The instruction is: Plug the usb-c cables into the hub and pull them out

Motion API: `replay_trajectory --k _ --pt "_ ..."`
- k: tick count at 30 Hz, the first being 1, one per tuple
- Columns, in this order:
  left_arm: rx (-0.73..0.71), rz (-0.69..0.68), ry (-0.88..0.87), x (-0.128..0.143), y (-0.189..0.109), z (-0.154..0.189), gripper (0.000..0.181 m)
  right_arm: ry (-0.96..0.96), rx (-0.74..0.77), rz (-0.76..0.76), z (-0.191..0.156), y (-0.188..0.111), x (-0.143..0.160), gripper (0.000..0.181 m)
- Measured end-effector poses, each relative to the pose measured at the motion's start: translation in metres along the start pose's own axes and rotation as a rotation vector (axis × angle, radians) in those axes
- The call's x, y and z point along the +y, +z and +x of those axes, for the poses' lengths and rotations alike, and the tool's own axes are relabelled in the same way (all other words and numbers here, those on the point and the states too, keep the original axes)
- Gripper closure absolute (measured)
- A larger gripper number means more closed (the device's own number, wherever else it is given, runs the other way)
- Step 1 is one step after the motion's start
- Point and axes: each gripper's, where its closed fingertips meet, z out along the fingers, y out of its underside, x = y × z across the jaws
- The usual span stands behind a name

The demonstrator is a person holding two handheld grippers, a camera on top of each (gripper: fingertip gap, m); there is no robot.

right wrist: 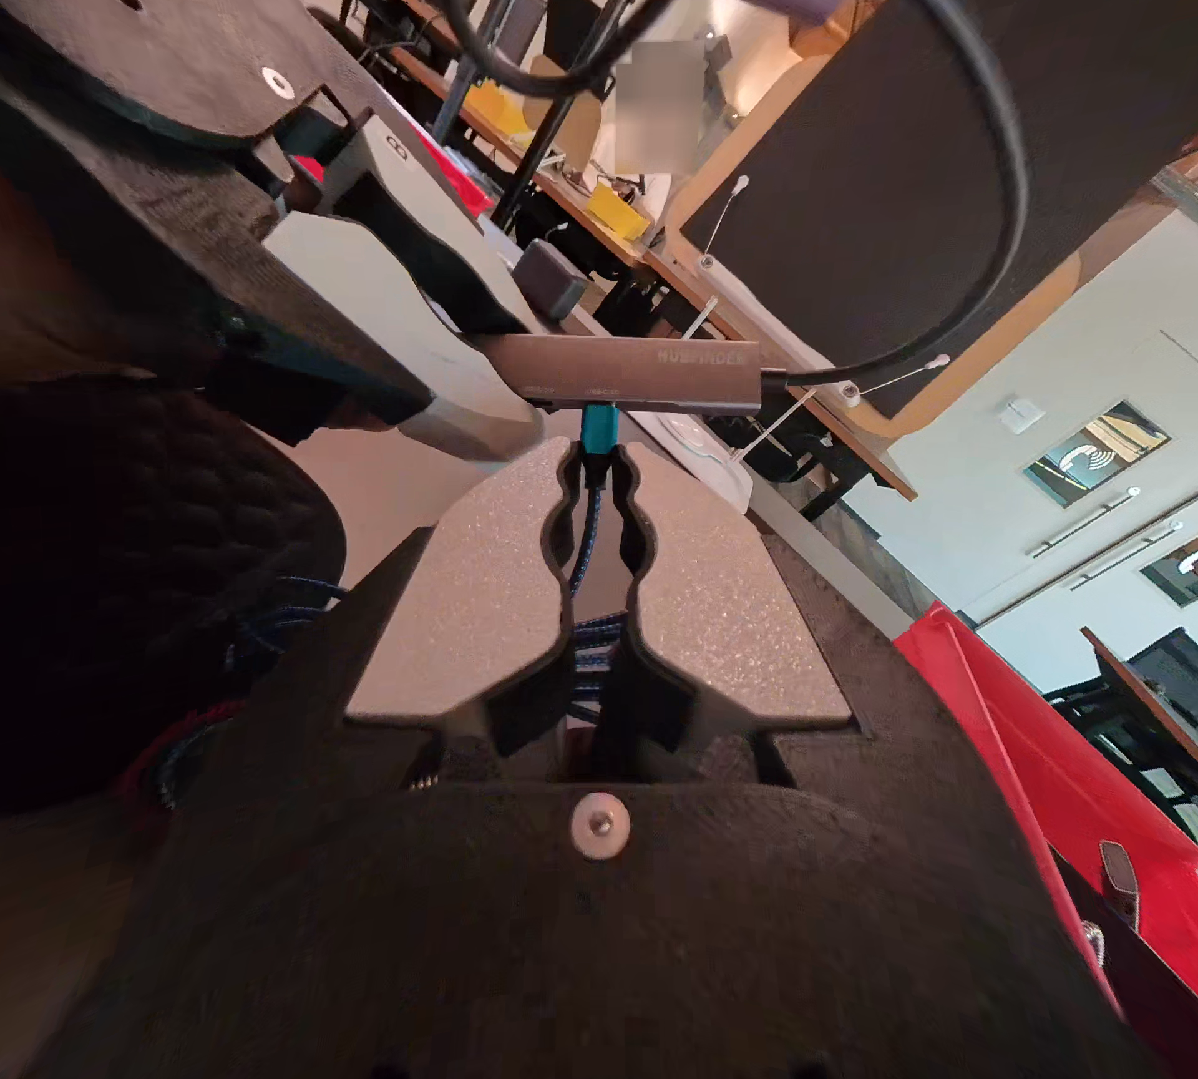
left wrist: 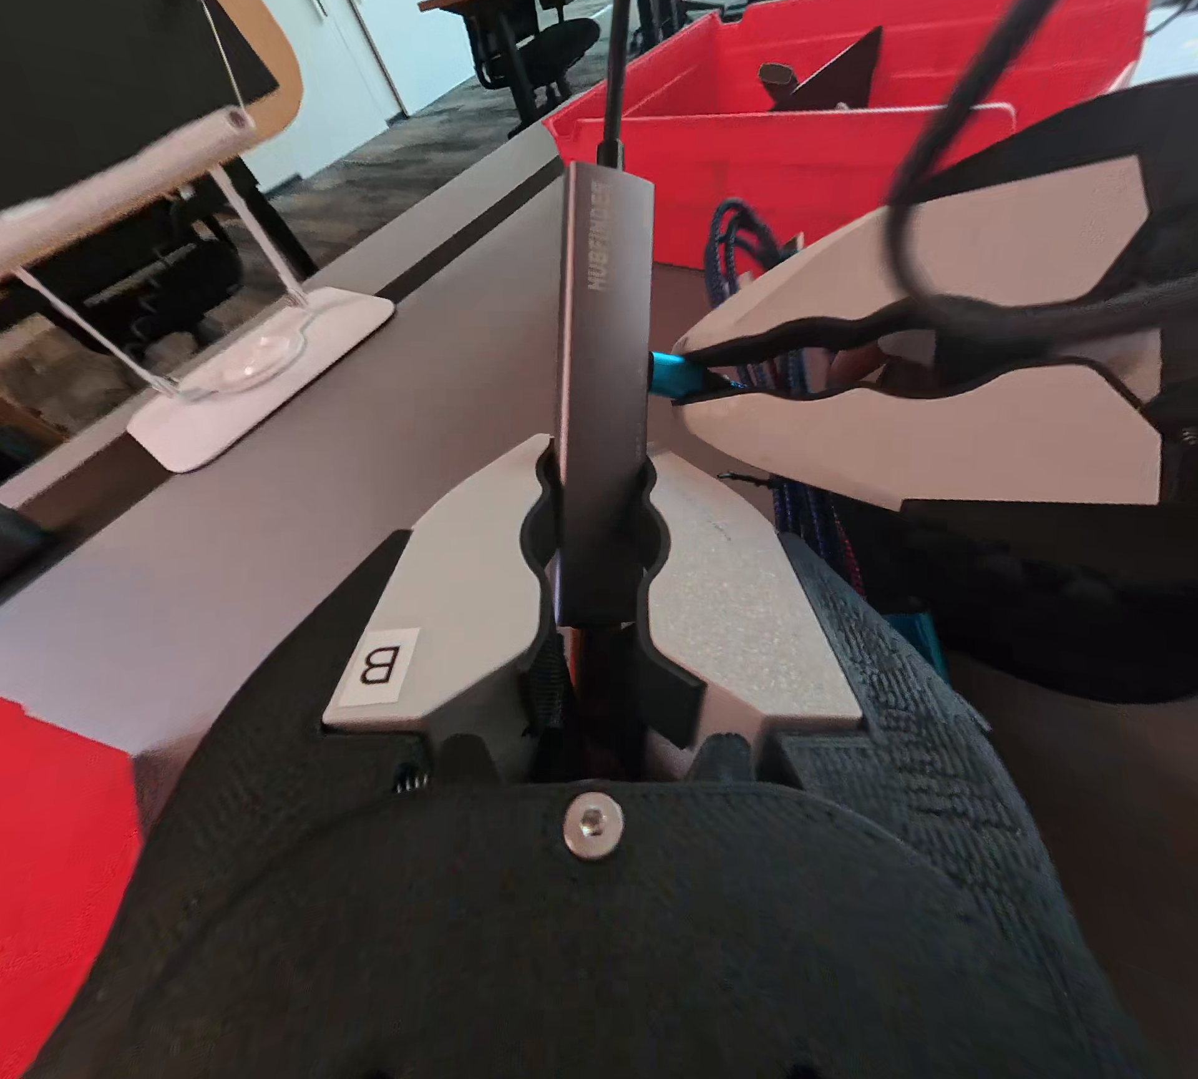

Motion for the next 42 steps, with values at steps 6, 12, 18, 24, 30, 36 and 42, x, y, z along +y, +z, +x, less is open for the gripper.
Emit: replay_trajectory --k 6,12,18,24,30,36,42 --pt "0.068 0.003 -0.12 0.013 0.003 0.002 0.163 -0.056 -0.045 -0.041 -0.009 0.0 0.009 0.172" --pt "-0.072 0.113 -0.212 -0.002 -0.047 -0.059 0.164 0.044 -0.13 0.021 0.009 0.0 -0.006 0.172" --pt "0.0 0.183 -0.257 -0.006 -0.024 -0.036 0.164 0.105 -0.097 0.134 0.064 -0.004 -0.041 0.172" --pt "0.042 0.212 -0.247 -0.007 -0.019 -0.019 0.162 0.126 0.12 0.303 0.156 -0.048 -0.081 0.172" --pt "0.038 0.228 -0.23 -0.009 -0.021 -0.018 0.161 0.041 0.467 0.203 0.241 -0.103 -0.056 0.172" --pt "0.03 0.199 -0.194 -0.006 -0.018 -0.016 0.163 0.027 0.64 0.015 0.275 -0.124 0.004 0.172" --pt "0.033 0.195 -0.192 -0.005 -0.018 -0.016 0.161 0.153 0.625 -0.081 0.272 -0.123 0.053 0.171"
